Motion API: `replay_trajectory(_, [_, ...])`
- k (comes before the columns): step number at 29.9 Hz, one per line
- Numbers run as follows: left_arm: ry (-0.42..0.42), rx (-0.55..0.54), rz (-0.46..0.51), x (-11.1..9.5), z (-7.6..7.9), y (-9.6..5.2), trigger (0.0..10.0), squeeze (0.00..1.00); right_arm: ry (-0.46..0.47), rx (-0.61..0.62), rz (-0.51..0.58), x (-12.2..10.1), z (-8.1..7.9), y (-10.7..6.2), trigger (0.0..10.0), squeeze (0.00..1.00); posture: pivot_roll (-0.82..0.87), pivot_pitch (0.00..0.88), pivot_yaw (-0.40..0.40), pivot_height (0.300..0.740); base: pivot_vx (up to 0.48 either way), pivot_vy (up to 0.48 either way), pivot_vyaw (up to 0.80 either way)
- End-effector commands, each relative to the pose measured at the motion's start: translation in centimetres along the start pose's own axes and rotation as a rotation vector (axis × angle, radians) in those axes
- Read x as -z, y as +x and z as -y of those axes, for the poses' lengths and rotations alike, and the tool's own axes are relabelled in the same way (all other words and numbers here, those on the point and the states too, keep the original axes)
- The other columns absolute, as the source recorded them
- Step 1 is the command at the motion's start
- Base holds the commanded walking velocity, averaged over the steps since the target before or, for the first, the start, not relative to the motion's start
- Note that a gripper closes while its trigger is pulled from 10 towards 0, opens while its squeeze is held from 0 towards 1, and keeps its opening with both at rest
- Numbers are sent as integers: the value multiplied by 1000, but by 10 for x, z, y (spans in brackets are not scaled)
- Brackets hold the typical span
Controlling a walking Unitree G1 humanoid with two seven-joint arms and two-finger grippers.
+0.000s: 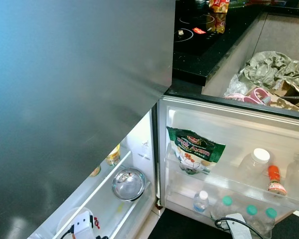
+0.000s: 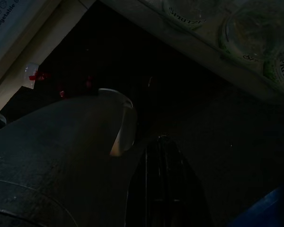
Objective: Restocking fridge
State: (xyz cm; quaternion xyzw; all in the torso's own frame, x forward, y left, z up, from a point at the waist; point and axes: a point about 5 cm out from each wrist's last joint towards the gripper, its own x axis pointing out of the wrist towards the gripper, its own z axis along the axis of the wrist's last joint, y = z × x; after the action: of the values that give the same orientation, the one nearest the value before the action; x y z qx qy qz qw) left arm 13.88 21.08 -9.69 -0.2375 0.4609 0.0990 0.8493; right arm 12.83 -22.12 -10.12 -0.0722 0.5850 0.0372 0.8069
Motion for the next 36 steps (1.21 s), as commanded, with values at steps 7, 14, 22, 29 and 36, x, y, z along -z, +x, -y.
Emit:
replay_trajectory(7, [-12,-24,-32,8,-3,-1,10000,0,15,-11,29,-12,-1,0,10000,0,-28,0,20,740,0,0,0])
replay_trajectory(14, [-1,-27,-42,10,-2,-1,10000,0,11,-19,38,-19,-2,0,10000,0,-31,0,24,740,0,0,0])
replay_trajectory(22, [1,-33,-48,11,-4,-2,10000,0,12,-29,40,-20,-4,1,10000,0,-32,0,26,740,-159,0,0])
replay_trajectory(29, [4,-39,-58,14,-5,-3,10000,0,7,-37,41,-23,-6,1,10000,0,-31,0,26,740,-296,0,0])
replay_trajectory(36, [5,-44,-60,15,-7,-3,10000,0,6,-36,44,-24,-5,1,10000,0,-32,0,24,740,-321,0,0])
